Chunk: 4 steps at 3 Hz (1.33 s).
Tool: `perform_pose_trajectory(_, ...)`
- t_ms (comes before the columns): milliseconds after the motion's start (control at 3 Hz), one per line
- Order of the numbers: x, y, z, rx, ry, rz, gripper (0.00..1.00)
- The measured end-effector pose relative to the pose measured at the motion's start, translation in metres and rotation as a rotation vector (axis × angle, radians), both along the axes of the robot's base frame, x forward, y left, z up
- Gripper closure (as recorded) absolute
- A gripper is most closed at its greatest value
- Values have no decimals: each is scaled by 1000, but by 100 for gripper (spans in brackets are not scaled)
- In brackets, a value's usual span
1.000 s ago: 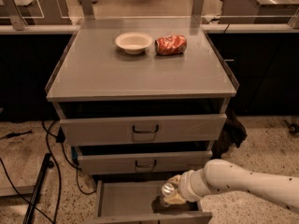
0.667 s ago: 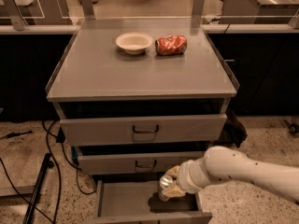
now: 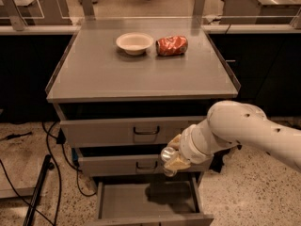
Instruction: Pick redbull can from bottom drawer and place on counter
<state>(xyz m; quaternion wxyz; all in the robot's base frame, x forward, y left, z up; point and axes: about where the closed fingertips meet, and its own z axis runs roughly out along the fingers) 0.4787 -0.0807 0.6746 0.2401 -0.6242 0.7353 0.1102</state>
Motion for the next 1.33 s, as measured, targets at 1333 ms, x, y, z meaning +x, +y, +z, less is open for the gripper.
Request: perform_pose_trajectory(1333, 33, -2, 165, 74, 58, -60, 100)
